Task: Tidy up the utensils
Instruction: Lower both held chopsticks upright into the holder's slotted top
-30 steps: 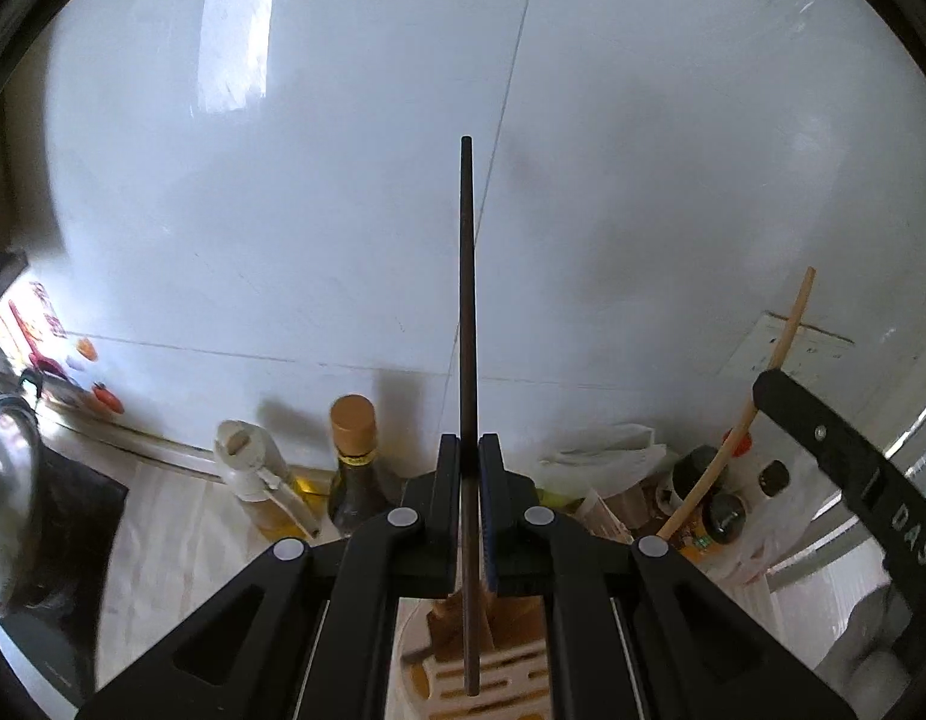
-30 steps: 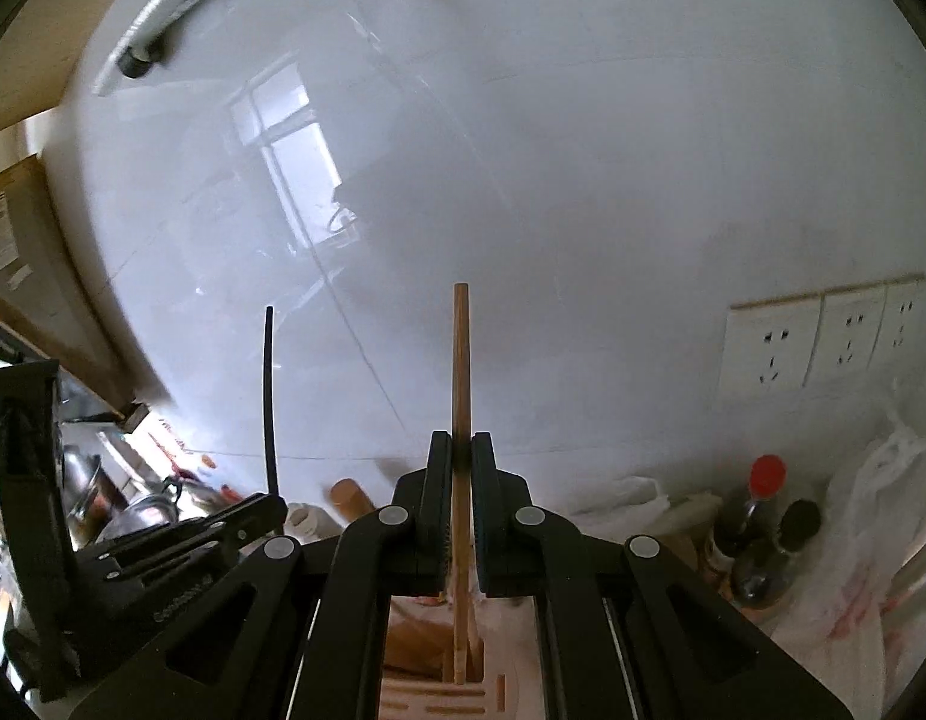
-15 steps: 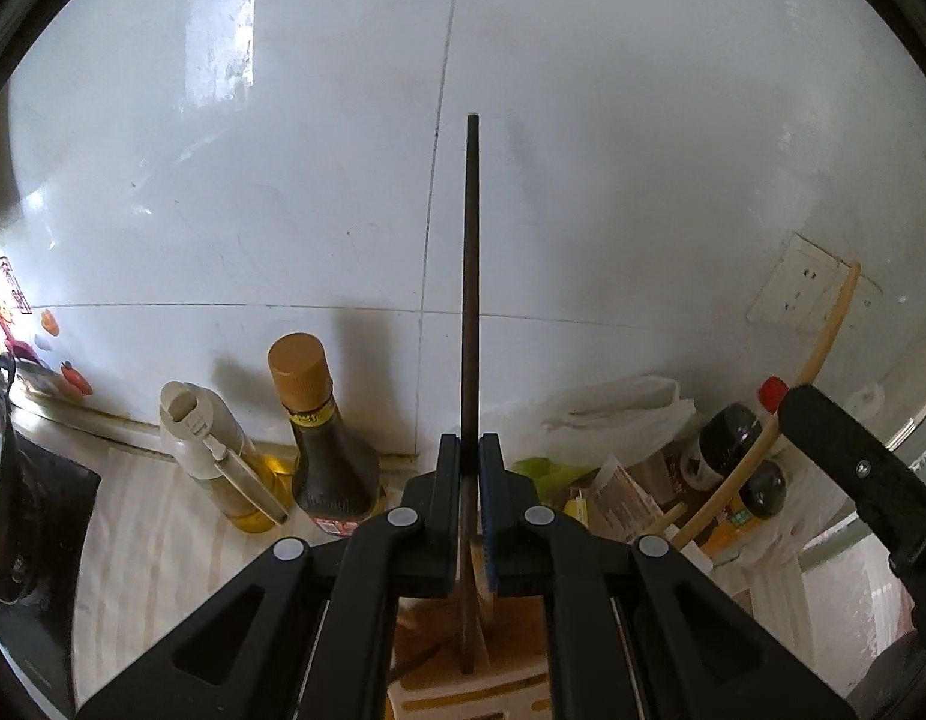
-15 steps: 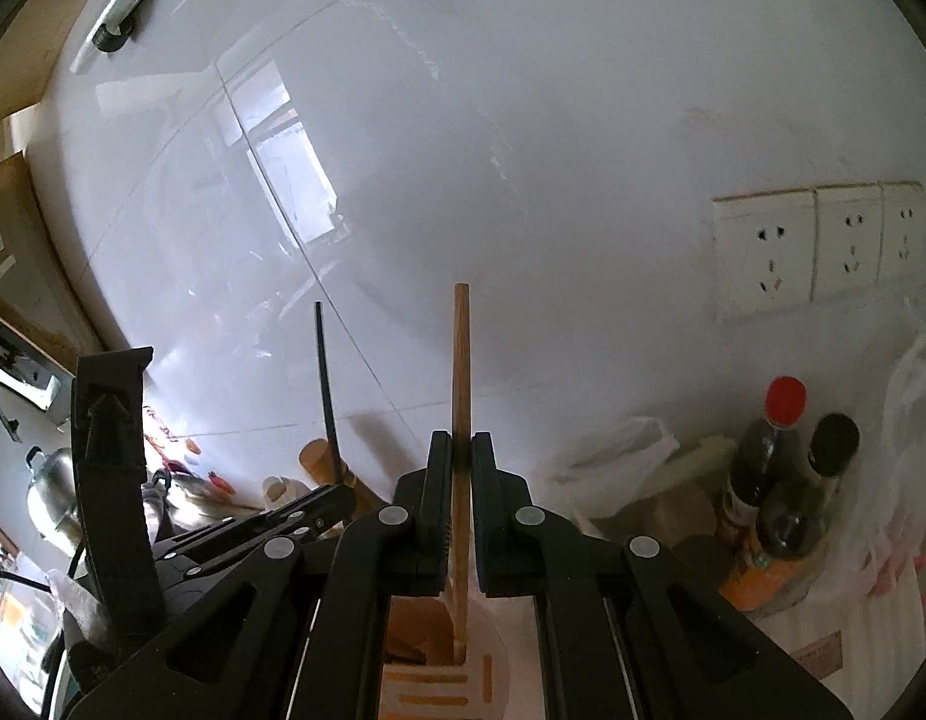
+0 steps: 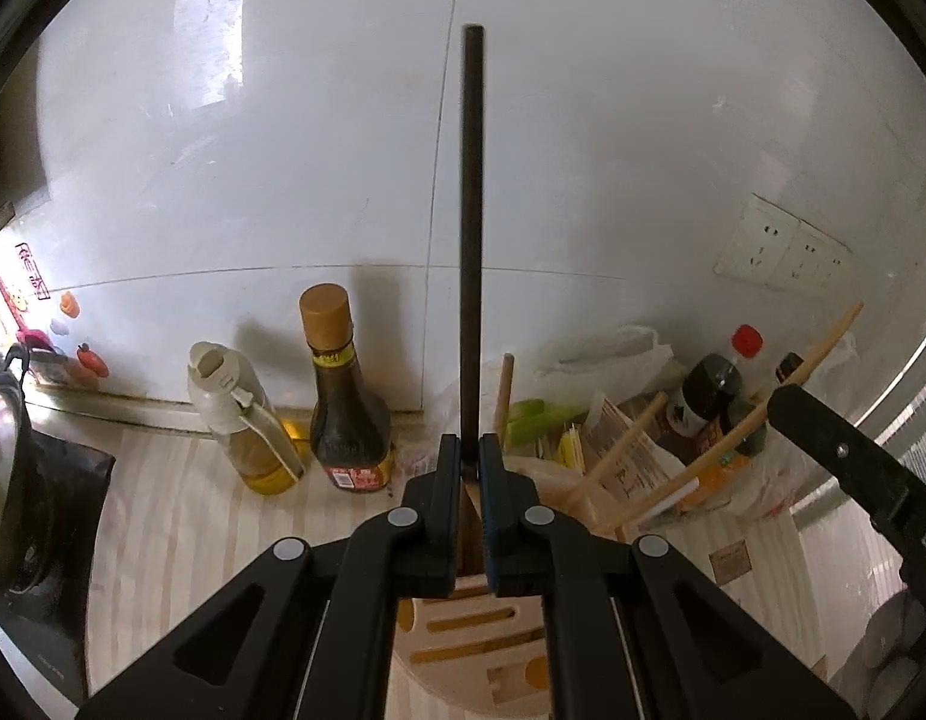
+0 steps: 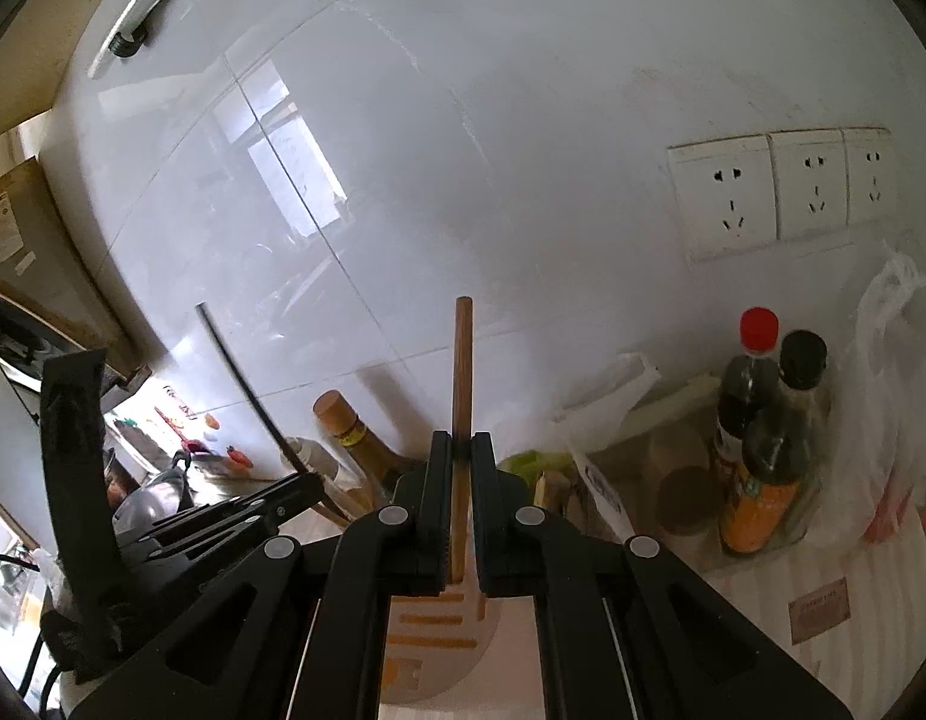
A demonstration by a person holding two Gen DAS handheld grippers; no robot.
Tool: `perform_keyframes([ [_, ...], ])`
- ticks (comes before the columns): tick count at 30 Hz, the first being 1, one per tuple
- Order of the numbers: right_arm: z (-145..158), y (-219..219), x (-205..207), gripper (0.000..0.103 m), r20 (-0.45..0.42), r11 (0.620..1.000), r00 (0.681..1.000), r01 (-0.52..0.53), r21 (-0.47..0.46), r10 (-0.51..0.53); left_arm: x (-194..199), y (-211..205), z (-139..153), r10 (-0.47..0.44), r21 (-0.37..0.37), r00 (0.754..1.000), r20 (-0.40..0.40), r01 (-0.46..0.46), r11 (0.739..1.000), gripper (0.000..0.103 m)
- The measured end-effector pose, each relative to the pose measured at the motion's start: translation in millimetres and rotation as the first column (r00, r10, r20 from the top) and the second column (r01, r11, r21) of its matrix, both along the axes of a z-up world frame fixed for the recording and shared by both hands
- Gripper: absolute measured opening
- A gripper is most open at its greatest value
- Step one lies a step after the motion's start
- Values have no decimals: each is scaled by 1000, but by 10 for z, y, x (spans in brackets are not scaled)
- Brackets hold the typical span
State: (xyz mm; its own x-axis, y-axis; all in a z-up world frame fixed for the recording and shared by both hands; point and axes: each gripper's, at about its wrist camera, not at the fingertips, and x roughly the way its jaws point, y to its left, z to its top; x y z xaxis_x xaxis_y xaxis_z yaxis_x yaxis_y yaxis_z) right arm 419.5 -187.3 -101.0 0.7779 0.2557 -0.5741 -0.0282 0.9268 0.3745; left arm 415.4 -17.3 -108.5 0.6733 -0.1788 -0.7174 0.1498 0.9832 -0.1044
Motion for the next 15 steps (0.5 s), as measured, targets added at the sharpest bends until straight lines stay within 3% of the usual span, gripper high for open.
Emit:
perform_keyframes([
  [10, 89, 145, 73, 6, 45, 1000, 999, 3, -22, -2, 64, 75, 141, 29, 21, 998, 57, -30, 999, 3],
  [15, 170, 304, 258, 6, 71, 997, 997, -8, -76, 14, 215, 121, 211, 39, 41, 996, 75, -42, 998, 3],
])
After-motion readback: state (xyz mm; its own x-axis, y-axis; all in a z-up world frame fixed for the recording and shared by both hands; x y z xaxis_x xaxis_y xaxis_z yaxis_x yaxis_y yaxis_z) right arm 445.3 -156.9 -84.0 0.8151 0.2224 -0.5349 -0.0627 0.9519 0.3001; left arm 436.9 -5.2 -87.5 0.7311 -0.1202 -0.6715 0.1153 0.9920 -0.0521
